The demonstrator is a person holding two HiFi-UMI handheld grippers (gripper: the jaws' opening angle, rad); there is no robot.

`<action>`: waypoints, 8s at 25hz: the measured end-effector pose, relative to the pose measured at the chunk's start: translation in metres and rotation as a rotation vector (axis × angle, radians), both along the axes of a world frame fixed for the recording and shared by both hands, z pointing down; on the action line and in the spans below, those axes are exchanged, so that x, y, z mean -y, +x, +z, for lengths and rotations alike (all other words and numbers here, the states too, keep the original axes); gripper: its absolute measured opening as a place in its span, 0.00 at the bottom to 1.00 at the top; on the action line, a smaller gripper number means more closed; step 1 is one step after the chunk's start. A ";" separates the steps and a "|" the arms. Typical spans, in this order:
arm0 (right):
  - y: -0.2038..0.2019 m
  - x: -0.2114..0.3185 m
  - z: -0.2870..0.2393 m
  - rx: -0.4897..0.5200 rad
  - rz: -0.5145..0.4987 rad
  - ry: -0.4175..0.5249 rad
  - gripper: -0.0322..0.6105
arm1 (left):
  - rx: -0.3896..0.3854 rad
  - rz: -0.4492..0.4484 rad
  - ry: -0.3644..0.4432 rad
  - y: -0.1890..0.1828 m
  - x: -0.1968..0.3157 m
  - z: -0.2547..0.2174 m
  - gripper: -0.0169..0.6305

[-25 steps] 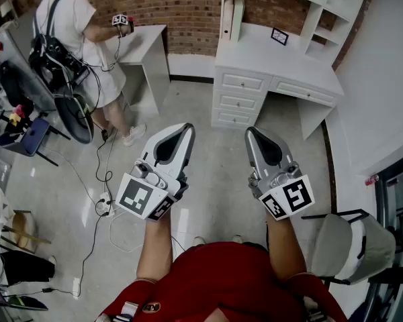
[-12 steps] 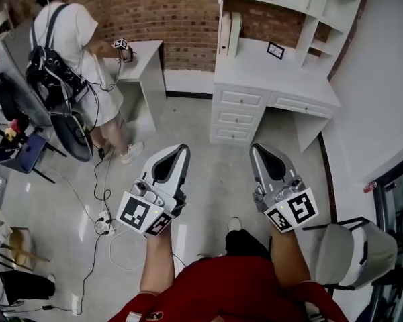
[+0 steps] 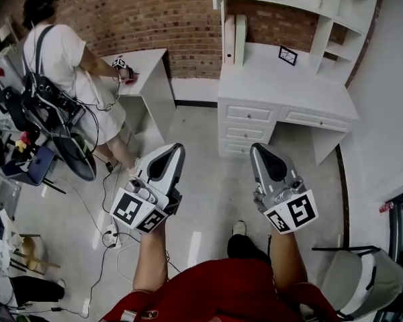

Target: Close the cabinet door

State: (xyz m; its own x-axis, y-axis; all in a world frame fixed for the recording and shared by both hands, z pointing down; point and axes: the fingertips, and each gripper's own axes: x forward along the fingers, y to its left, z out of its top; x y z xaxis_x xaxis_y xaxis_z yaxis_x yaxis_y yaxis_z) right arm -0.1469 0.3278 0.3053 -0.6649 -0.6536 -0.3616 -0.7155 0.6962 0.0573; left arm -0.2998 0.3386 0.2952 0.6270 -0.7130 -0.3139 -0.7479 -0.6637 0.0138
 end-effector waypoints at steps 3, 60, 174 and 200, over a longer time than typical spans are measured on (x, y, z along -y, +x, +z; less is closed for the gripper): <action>0.040 0.048 -0.004 0.017 0.017 0.012 0.07 | 0.028 0.005 0.013 0.035 0.051 -0.009 0.03; 0.087 0.610 -0.009 -0.036 0.062 -0.008 0.07 | 0.039 0.065 0.106 0.062 0.674 -0.107 0.30; 0.352 0.766 0.039 0.024 0.082 -0.124 0.07 | 0.123 -0.268 0.056 0.351 0.931 -0.110 0.34; 0.285 0.730 0.014 -0.011 0.123 -0.076 0.07 | 0.103 -0.012 0.038 0.323 0.848 -0.071 0.19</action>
